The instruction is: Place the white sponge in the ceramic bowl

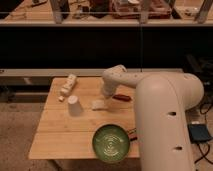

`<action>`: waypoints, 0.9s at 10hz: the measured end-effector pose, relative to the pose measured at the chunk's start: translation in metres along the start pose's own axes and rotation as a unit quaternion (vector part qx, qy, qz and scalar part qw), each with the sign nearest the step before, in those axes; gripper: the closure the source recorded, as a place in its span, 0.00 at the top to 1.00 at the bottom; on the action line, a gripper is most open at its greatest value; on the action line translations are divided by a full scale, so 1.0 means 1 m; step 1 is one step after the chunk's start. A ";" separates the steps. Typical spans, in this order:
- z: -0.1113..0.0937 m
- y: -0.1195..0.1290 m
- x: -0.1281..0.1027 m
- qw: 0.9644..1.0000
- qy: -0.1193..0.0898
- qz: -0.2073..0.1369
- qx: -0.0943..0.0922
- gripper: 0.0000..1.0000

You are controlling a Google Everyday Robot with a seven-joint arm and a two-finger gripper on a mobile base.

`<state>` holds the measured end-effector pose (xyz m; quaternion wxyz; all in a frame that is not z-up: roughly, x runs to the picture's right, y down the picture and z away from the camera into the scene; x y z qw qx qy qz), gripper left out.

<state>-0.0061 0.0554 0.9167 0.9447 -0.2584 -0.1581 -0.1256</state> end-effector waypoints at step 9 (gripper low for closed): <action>0.007 0.029 0.004 0.999 -0.041 0.015 -0.023 0.80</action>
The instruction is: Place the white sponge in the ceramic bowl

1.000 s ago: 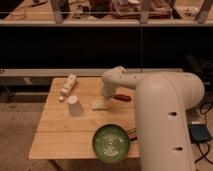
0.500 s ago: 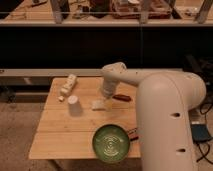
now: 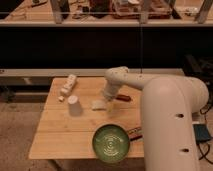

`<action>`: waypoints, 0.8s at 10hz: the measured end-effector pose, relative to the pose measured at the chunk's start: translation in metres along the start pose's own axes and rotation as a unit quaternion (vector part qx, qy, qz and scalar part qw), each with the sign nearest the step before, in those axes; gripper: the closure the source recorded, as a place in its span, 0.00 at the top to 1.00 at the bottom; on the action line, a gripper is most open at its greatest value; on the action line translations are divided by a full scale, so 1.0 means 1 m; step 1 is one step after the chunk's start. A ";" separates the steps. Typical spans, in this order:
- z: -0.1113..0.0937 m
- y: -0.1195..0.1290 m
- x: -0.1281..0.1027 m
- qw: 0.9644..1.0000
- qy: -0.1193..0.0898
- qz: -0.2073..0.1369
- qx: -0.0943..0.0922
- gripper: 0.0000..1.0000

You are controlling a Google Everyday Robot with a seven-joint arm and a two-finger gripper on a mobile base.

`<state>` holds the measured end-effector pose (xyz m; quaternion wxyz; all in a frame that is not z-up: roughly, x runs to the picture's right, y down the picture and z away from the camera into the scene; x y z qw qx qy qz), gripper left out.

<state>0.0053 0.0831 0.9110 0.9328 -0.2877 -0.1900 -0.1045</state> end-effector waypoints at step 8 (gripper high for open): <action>0.026 -0.012 0.009 0.998 -0.038 0.059 0.007 0.80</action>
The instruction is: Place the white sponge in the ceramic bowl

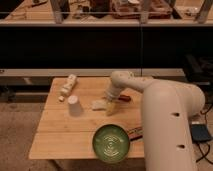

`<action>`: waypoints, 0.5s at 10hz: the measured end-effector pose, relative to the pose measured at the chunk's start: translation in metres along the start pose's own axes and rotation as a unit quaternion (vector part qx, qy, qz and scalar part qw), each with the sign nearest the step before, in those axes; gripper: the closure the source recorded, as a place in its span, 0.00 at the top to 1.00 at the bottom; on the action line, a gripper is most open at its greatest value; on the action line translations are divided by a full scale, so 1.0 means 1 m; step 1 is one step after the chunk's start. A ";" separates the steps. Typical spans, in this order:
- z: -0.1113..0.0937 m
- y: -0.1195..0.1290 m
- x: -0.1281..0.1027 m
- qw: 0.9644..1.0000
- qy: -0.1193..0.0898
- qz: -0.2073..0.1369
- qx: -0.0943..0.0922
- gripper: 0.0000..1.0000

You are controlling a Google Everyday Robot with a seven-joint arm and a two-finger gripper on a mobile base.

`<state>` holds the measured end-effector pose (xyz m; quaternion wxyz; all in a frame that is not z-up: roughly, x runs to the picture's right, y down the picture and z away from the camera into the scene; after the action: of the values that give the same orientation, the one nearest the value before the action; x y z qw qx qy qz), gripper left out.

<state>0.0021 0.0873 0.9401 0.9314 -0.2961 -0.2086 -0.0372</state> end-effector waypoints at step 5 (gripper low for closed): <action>0.008 -0.002 0.001 1.000 -0.005 0.013 -0.010 0.80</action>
<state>-0.0007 0.0899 0.9475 0.9279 -0.3079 -0.2088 -0.0255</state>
